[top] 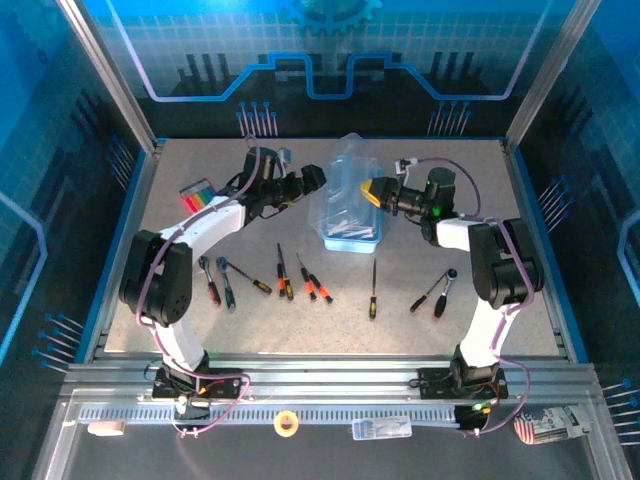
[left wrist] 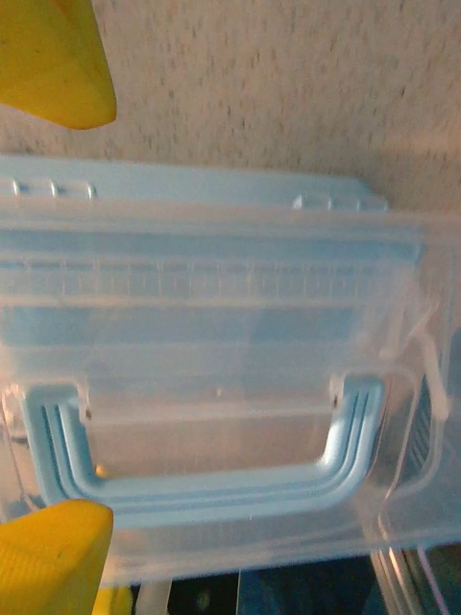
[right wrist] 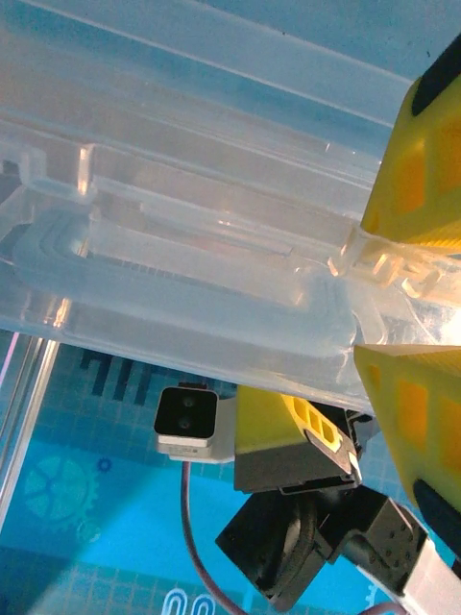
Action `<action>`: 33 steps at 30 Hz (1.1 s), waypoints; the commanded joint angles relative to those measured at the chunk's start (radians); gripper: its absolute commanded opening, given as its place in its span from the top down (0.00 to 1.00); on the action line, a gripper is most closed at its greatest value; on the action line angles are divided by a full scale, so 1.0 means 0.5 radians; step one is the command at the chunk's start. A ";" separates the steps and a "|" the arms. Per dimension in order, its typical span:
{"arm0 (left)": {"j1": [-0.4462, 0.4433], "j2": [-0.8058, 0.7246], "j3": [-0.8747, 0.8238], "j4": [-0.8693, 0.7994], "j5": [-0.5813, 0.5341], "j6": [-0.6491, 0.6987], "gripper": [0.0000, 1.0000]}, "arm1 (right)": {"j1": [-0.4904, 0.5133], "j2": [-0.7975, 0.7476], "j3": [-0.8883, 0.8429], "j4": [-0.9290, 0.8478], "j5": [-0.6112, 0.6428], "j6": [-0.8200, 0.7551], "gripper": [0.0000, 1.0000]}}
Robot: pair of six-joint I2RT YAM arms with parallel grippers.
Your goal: Pack the tool kit
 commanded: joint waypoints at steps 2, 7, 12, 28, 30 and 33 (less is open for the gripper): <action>0.088 -0.022 0.072 -0.350 -0.182 0.110 0.01 | 0.079 -0.123 0.172 -0.504 0.049 -0.372 0.70; 0.189 0.055 0.068 -0.457 -0.209 0.123 0.01 | 0.159 -0.143 0.352 -0.804 0.101 -0.544 0.69; 0.215 0.136 0.106 -0.530 -0.210 0.206 0.01 | 0.268 -0.116 0.585 -1.188 0.180 -0.778 0.67; 0.280 0.195 0.067 -0.607 -0.268 0.268 0.02 | 0.545 0.104 1.072 -1.592 0.436 -0.920 0.67; 0.302 0.195 0.035 -0.582 -0.251 0.265 0.02 | 0.572 0.129 1.123 -1.666 0.471 -0.957 0.66; 0.321 0.198 0.016 -0.574 -0.236 0.277 0.03 | 0.619 0.167 1.259 -1.912 0.583 -1.104 0.66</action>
